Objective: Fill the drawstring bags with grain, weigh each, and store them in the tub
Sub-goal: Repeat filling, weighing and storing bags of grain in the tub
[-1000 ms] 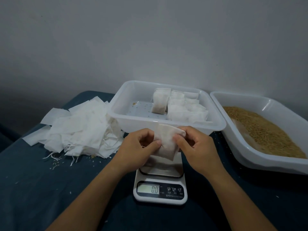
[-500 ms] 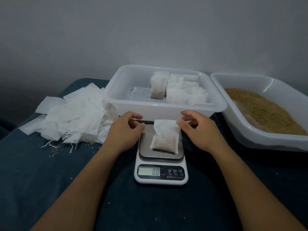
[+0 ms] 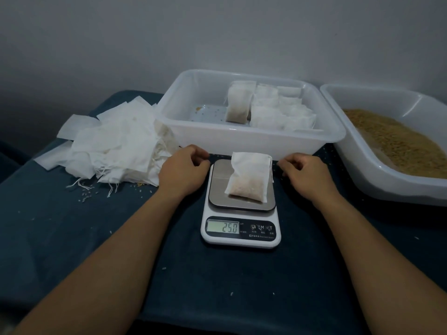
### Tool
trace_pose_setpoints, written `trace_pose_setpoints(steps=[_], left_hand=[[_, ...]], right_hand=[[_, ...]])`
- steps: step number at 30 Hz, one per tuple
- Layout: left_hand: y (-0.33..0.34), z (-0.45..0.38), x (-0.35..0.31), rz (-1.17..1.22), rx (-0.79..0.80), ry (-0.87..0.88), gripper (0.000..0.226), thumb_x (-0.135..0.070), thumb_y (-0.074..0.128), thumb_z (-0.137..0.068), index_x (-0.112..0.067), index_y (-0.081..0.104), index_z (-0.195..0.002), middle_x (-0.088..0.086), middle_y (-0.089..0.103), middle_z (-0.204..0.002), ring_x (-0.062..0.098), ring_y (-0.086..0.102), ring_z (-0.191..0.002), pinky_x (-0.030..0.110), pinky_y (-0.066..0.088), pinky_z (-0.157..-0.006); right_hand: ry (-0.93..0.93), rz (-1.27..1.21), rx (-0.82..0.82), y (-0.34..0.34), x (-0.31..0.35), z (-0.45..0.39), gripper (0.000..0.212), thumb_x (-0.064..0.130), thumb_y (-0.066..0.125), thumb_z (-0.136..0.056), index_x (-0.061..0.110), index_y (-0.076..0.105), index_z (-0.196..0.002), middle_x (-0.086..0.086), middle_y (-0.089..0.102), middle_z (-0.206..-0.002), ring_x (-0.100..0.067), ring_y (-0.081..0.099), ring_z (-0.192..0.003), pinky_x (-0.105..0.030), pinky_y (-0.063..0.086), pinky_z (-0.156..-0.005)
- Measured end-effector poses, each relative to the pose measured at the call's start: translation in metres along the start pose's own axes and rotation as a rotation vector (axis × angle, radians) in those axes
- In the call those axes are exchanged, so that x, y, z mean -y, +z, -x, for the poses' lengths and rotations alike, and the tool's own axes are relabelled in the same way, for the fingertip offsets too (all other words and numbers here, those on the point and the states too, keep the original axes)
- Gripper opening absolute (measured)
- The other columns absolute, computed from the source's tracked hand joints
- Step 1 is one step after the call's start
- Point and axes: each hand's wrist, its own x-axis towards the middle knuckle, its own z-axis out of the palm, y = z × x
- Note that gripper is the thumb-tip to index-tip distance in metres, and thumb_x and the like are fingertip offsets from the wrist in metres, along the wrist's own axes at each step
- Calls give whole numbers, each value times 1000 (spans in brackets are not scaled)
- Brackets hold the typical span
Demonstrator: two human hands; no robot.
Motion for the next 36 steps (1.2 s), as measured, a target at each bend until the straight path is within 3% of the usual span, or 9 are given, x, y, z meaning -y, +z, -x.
trace_pose_setpoints(steps=[8, 12, 15, 17, 19, 22, 27, 32, 36], left_hand=[[0, 0, -1, -6, 21, -3, 8, -40, 66, -90, -45, 65, -97, -28, 66, -85, -9, 56, -80, 17, 37, -65], [0, 1, -2, 1, 23, -7, 8, -41, 66, -91, -45, 65, -97, -27, 67, -86, -2, 60, -85, 26, 43, -71], [-1, 2, -4, 2, 29, -12, 9, -40, 66, -91, -46, 63, -97, -27, 67, -87, 2, 61, -86, 26, 42, -71], [-1, 3, -4, 11, 28, -18, 9, -40, 65, -91, -46, 63, -97, -26, 67, -87, 2, 61, -87, 27, 43, -72], [-1, 3, -4, 26, 26, -26, 9, -40, 65, -91, -46, 64, -98, -26, 67, -87, 1, 61, -87, 28, 45, -73], [-2, 4, -5, 53, 25, -39, 9, -40, 66, -91, -46, 63, -97, -27, 66, -87, -3, 59, -85, 24, 43, -68], [-1, 5, -5, 81, 10, -50, 5, -42, 65, -91, -45, 63, -95, -26, 67, -86, -5, 60, -83, 20, 42, -62], [-1, 6, -5, 74, 20, -64, 8, -40, 64, -93, -46, 64, -99, -27, 66, -86, -8, 58, -80, 18, 41, -61], [-1, 8, -4, 108, 14, -63, 8, -39, 64, -93, -47, 63, -96, -27, 66, -86, -10, 57, -79, 14, 38, -60]], right_hand=[[-31, -47, -21, -2, 4, 2, 16, 45, 65, -98, 37, 75, -87, 20, 74, -82, 3, 66, -82, -19, 45, -71], [-89, -171, -14, -3, 23, 11, 38, 61, 52, -98, 36, 81, -94, 25, 76, -92, 7, 68, -91, -16, 48, -78], [-140, -222, 10, -1, 40, 19, 46, 66, 49, -96, 33, 81, -90, 15, 78, -91, 1, 70, -89, -14, 51, -77], [-187, -178, 28, 0, 50, 23, 40, 57, 58, -98, 25, 79, -88, 4, 77, -85, -11, 69, -80, -24, 53, -73], [-237, -139, 43, -1, 60, 29, 18, 43, 70, -97, 31, 77, -84, 11, 69, -73, -6, 59, -65, -17, 47, -61], [-332, -94, 46, -7, 80, 42, 8, 35, 77, -92, 34, 75, -84, 16, 61, -78, -2, 54, -66, -9, 41, -64], [-500, -112, 60, -36, 137, 44, 10, 41, 70, -94, 41, 69, -84, 18, 63, -97, -9, 58, -71, -9, 44, -67], [-536, -83, 70, -57, 188, -2, 13, 37, 68, -98, 36, 68, -85, 22, 68, -85, -5, 59, -65, -9, 44, -62], [-416, -77, 52, -50, 201, -63, 17, 31, 66, -99, 33, 67, -82, 21, 66, -77, -9, 65, -63, -26, 50, -62]])
